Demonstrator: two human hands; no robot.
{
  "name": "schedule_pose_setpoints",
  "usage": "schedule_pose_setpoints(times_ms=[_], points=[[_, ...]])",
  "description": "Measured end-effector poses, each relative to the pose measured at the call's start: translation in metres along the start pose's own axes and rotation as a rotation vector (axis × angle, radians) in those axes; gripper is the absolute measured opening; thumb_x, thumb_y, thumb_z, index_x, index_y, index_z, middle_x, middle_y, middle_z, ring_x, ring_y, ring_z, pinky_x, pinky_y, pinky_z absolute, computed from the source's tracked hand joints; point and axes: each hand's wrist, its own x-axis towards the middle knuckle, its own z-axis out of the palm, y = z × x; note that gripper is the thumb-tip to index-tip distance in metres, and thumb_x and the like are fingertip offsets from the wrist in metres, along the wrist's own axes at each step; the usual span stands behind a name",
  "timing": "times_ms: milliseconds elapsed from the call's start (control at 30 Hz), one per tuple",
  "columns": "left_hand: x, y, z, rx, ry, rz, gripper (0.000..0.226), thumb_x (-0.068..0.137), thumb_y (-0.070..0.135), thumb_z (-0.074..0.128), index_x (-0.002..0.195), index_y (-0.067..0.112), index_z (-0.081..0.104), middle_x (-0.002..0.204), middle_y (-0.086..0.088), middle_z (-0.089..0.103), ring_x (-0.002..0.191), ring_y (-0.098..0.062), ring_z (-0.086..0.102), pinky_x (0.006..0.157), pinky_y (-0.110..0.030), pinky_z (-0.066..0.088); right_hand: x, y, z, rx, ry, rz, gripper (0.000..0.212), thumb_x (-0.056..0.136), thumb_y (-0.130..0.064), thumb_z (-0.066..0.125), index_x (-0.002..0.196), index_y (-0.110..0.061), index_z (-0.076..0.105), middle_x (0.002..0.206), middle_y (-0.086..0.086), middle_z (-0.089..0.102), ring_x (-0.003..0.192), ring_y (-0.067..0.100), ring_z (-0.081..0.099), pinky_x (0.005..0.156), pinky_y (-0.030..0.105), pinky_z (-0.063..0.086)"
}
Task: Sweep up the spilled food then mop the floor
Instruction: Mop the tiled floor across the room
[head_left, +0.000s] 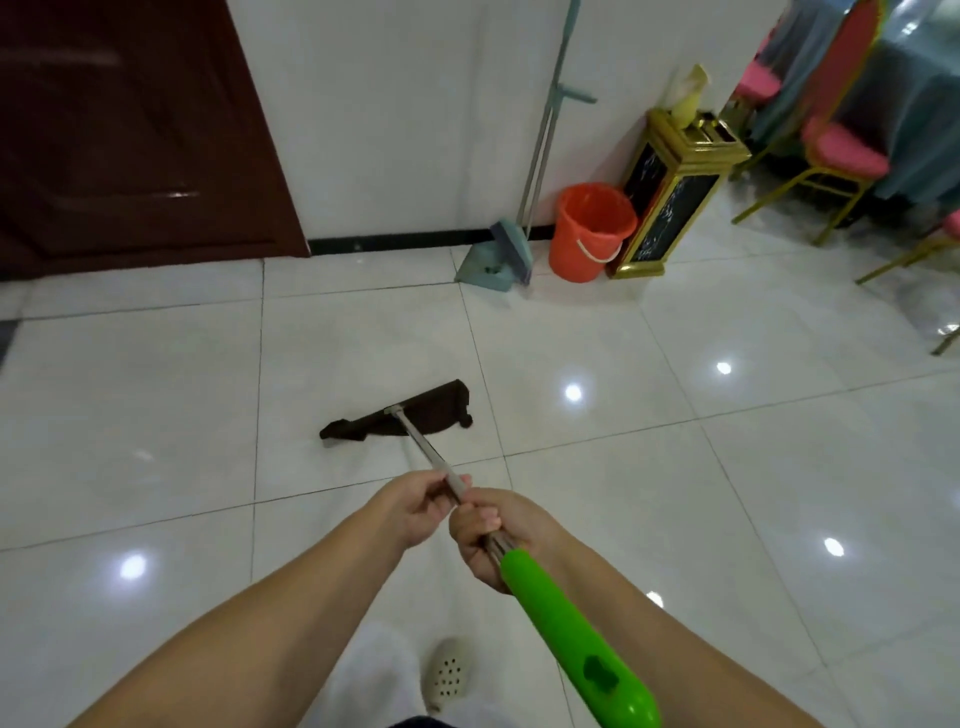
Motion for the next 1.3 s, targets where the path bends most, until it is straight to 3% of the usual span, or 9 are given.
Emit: schedule_pose_setpoints(times_ms=[200,400,633,733,1033,1300], points=[[0.032,0.071,0.023,-0.039,-0.007,0.013,0.029,0.101,0.001,0.033,0.082,-0.011,0.050,0.086,-0.025,0.055,0.078,-0.027,0.056,0.107,-0.037,0.035,0.031,-0.056,0.060,0.025,-0.016,0.016,0.022,0.098,-0.004,0.042,0.077,-0.008,0.049,0.041,0.004,0.036,0.022,0.009,0.034,0.024,0.011,0.031],[0.065,0.165,0.036,-0.024,-0.043,0.007,0.020,0.099,-0.006,0.034,0.089,-0.011,0.051,0.085,-0.025,0.055,0.077,-0.029,0.057,0.091,-0.040,0.041,0.079,-0.106,0.136,0.141,-0.011,0.006,0.015,0.098,-0.002,0.041,0.085,-0.006,0.048,0.043,0.008,0.040,0.022,0.011,0.035,0.024,0.012,0.032],[0.097,0.294,0.049,0.002,-0.068,0.014,0.023,0.097,-0.010,0.035,0.080,-0.009,0.051,0.081,-0.022,0.054,0.075,-0.027,0.057,0.091,-0.038,0.041,0.131,-0.161,0.249,0.190,-0.012,0.051,0.021,0.091,-0.001,0.045,0.074,0.006,0.055,0.044,0.004,0.035,0.023,0.012,0.036,0.023,0.017,0.034],[0.114,0.340,0.057,0.004,-0.066,0.015,0.023,0.097,-0.009,0.035,0.081,-0.008,0.051,0.080,-0.022,0.055,0.074,-0.027,0.057,0.095,-0.038,0.042,0.152,-0.184,0.286,0.198,-0.016,0.051,0.005,0.080,0.004,0.049,0.082,0.004,0.054,0.045,0.005,0.036,0.023,0.013,0.037,0.023,0.018,0.035],[0.170,0.451,0.103,-0.052,-0.072,0.031,0.018,0.101,-0.002,0.034,0.093,-0.008,0.050,0.086,-0.024,0.056,0.077,-0.027,0.058,0.093,-0.042,0.042,0.205,-0.274,0.368,0.155,-0.034,0.066,0.006,0.080,0.003,0.049,0.078,0.000,0.054,0.045,0.004,0.036,0.023,0.013,0.039,0.022,0.020,0.035],[0.216,0.540,0.182,-0.082,-0.015,0.110,0.023,0.098,-0.003,0.040,0.080,-0.006,0.052,0.077,-0.022,0.060,0.061,-0.024,0.067,0.089,-0.032,0.044,0.229,-0.389,0.435,0.139,-0.114,0.127,0.016,0.075,0.006,0.053,0.090,0.001,0.053,0.041,0.008,0.040,0.022,0.015,0.039,0.022,0.021,0.035]])
